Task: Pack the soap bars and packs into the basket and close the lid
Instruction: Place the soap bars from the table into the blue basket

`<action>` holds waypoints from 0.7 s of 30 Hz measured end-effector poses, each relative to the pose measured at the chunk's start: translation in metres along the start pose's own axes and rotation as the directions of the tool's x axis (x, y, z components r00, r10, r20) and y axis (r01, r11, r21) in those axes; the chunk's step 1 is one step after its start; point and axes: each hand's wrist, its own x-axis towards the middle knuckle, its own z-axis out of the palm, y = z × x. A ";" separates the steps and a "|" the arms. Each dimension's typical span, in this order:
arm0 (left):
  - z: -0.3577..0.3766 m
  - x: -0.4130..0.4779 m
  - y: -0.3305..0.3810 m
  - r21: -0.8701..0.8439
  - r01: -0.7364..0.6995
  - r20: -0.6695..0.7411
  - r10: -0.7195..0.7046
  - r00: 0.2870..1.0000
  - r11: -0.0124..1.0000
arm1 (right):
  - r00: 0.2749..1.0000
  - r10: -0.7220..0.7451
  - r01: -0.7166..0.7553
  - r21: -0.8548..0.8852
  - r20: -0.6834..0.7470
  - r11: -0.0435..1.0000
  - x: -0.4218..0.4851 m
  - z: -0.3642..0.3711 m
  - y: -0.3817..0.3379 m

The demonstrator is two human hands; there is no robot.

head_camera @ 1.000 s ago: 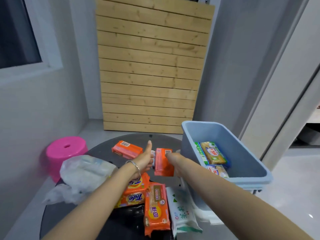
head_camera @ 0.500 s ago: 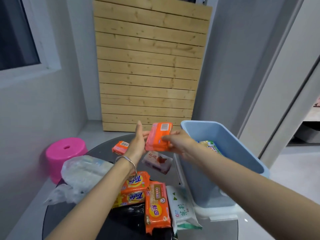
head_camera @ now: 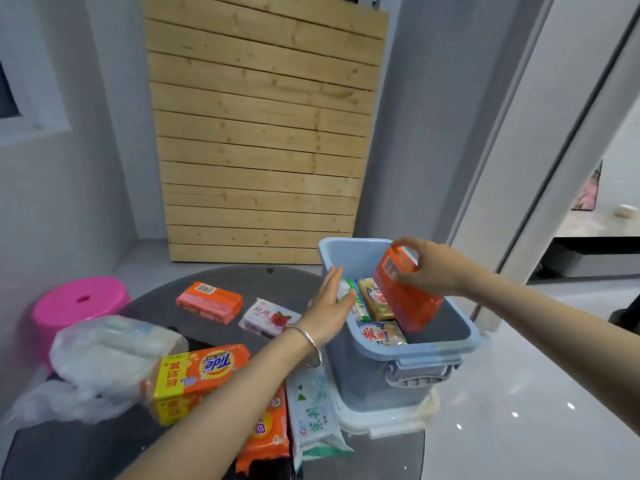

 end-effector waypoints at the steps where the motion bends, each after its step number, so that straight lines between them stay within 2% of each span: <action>1: 0.005 0.002 -0.004 0.044 -0.002 0.005 0.001 1.000 0.999 | 1.000 -0.009 0.007 -0.148 -0.011 0.989 -0.002 0.008 0.006; 3: 0.009 0.003 -0.009 0.035 -0.018 -0.001 0.018 1.000 0.999 | 1.000 -0.004 0.005 -0.292 0.003 0.956 -0.004 0.025 0.014; 7: 0.011 0.004 -0.012 -0.004 -0.033 -0.004 0.033 0.999 0.999 | 0.996 0.052 -0.015 -0.441 0.071 0.898 -0.001 0.047 0.027; 13: 0.013 0.003 -0.015 -0.012 -0.053 0.002 0.053 0.999 0.999 | 0.982 0.085 -0.014 -0.384 0.169 0.923 0.004 0.065 0.033; 17: 0.013 0.004 -0.019 -0.027 -0.059 -0.002 0.059 0.998 0.998 | 0.978 0.101 -0.049 -0.267 0.184 0.962 0.002 0.062 0.039; 21: 0.015 0.004 -0.020 -0.018 -0.079 -0.015 0.078 0.997 0.997 | 0.998 0.022 -0.008 -0.214 0.066 0.977 -0.008 0.065 0.041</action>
